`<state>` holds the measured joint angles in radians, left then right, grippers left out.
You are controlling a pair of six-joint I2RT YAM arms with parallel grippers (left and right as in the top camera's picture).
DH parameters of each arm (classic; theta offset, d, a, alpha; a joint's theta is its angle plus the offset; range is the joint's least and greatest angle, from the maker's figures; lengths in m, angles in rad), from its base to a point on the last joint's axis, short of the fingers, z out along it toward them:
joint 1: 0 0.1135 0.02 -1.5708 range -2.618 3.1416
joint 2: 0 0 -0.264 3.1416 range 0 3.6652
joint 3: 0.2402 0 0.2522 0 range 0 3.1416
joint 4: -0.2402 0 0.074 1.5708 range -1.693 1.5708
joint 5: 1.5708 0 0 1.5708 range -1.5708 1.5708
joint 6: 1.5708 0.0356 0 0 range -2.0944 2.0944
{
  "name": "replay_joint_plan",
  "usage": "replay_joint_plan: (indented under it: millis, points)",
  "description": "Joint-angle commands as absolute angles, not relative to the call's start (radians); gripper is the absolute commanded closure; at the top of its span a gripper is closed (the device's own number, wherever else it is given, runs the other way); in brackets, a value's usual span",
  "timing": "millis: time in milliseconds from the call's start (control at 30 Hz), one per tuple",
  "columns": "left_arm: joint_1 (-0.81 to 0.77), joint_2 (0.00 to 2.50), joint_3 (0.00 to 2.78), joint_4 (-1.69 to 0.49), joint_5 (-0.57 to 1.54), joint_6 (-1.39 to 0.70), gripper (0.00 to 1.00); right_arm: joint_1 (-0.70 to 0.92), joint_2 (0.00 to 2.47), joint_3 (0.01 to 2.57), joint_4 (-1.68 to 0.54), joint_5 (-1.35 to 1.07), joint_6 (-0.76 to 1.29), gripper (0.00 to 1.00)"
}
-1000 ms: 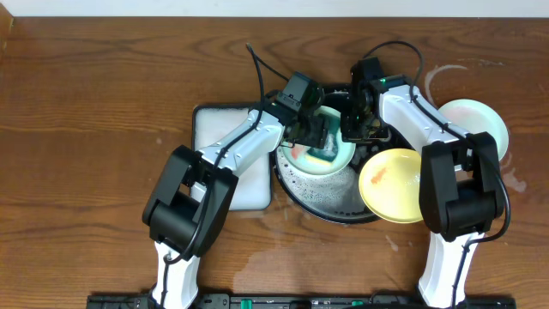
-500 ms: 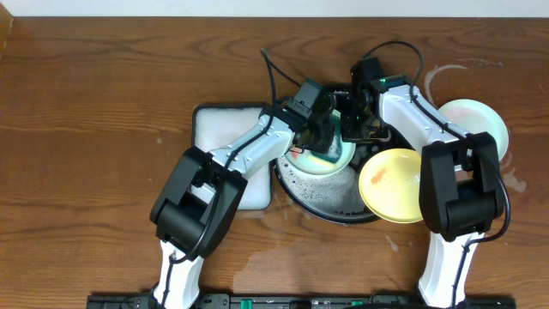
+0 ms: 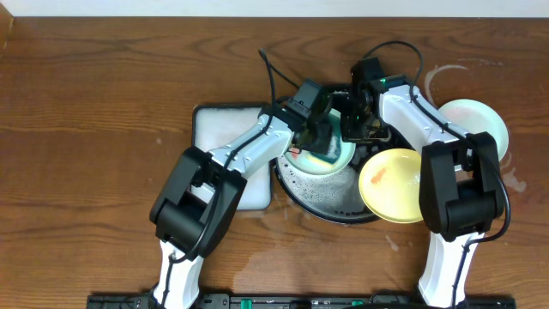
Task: Clean dirty plates on tray and stack at the side
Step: 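Keep scrubbing the green plate in circles with the sponge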
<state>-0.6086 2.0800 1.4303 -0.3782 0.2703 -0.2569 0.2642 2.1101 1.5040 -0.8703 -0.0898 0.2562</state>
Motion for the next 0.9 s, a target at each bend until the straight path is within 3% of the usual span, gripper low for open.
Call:
replay_joint_plan:
  millis: [0, 167, 267, 400, 467, 567, 700, 867]
  points:
    - [-0.603, 2.115, 1.417, -0.395, 0.258, -0.249, 0.20, 0.262, 2.140, 1.486, -0.882, -0.065, 0.273, 0.99]
    - [-0.606, 2.119, 1.417, -0.386, 0.262, -0.249, 0.19, 0.262, 2.140, 1.486, -0.882, -0.065, 0.273, 0.99]
    - [-0.617, 2.125, 1.417, -0.375, 0.289, -0.249, 0.26, 0.262, 2.140, 1.486, -0.882, -0.065, 0.273, 0.99]
    - [-0.639, 2.129, 1.417, -0.372, 0.291, -0.249, 0.26, 0.263, 2.140, 1.486, -0.882, -0.065, 0.273, 0.99]
    - [-0.646, 2.129, 1.417, -0.371, 0.291, -0.249, 0.38, 0.263, 2.140, 1.486, -0.882, -0.065, 0.272, 0.99]
    - [-0.652, 2.129, 1.417, -0.372, 0.291, -0.249, 0.66, 0.262, 2.140, 1.486, -0.882, -0.065, 0.273, 0.99]
    - [-0.653, 2.131, 1.417, -0.372, 0.291, -0.249, 0.92, 0.263, 2.140, 1.486, -0.883, -0.065, 0.272, 0.99]
    - [-0.651, 2.135, 1.417, -0.392, 0.197, -0.249, 0.92, 0.263, 2.140, 1.486, -0.883, -0.065, 0.272, 0.99]
